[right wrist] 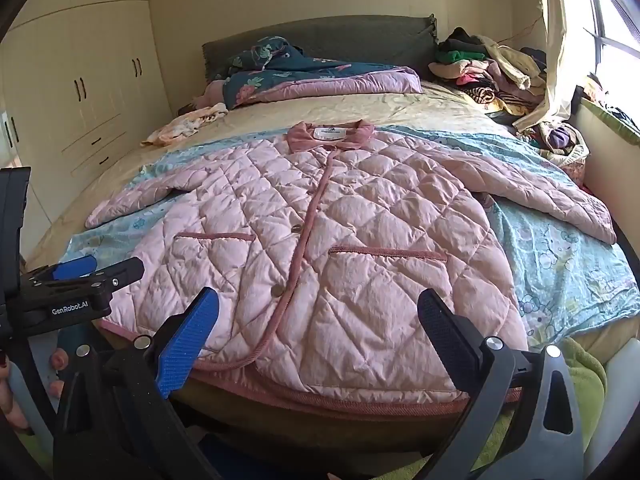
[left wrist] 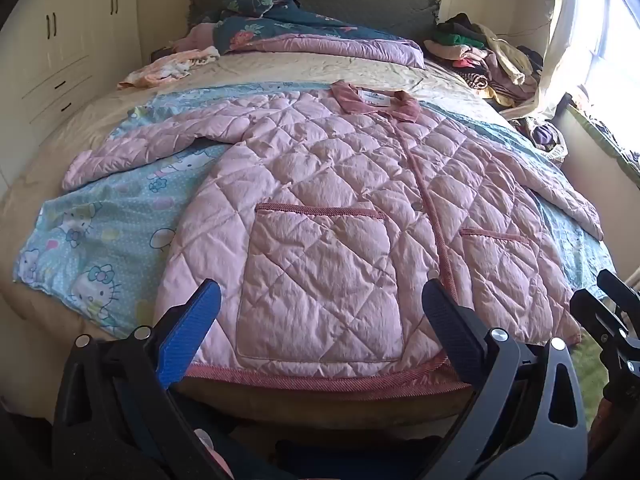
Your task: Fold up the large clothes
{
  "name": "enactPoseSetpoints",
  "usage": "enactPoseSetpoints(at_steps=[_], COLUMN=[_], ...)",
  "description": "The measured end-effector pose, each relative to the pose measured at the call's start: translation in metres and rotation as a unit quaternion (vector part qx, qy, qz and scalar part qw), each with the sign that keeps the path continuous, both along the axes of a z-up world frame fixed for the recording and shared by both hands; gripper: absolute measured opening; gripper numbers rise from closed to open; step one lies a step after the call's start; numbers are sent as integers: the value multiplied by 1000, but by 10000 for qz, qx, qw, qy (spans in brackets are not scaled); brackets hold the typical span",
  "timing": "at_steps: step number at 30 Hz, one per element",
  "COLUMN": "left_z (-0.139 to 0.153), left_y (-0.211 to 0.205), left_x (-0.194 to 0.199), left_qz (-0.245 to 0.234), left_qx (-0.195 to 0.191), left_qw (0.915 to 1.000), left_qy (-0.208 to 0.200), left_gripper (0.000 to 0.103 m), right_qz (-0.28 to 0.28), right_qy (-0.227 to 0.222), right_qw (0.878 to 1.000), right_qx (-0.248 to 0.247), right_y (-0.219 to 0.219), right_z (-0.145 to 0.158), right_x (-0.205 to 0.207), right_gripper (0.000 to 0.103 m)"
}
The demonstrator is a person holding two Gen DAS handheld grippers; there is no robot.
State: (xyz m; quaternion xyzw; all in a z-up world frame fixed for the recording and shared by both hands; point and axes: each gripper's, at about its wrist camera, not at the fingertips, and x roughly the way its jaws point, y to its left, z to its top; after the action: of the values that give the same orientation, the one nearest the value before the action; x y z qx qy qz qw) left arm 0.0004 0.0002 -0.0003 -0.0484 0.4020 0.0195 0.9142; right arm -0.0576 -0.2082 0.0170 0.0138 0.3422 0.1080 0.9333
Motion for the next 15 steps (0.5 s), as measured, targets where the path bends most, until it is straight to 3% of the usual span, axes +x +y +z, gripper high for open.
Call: enactPoseSetpoints(at_steps=[15], left_z=[0], left_y=[0], left_x=[0], left_qz=[-2], left_qx=[-7], left_qw=[10000], left_qy=[-18], left_gripper=[94], right_qz=[-67], right_qy=[-54], right_qw=[9999], right_qx=[-64], right_y=[2], right_z=[4], right_x=[-4], right_gripper=[99])
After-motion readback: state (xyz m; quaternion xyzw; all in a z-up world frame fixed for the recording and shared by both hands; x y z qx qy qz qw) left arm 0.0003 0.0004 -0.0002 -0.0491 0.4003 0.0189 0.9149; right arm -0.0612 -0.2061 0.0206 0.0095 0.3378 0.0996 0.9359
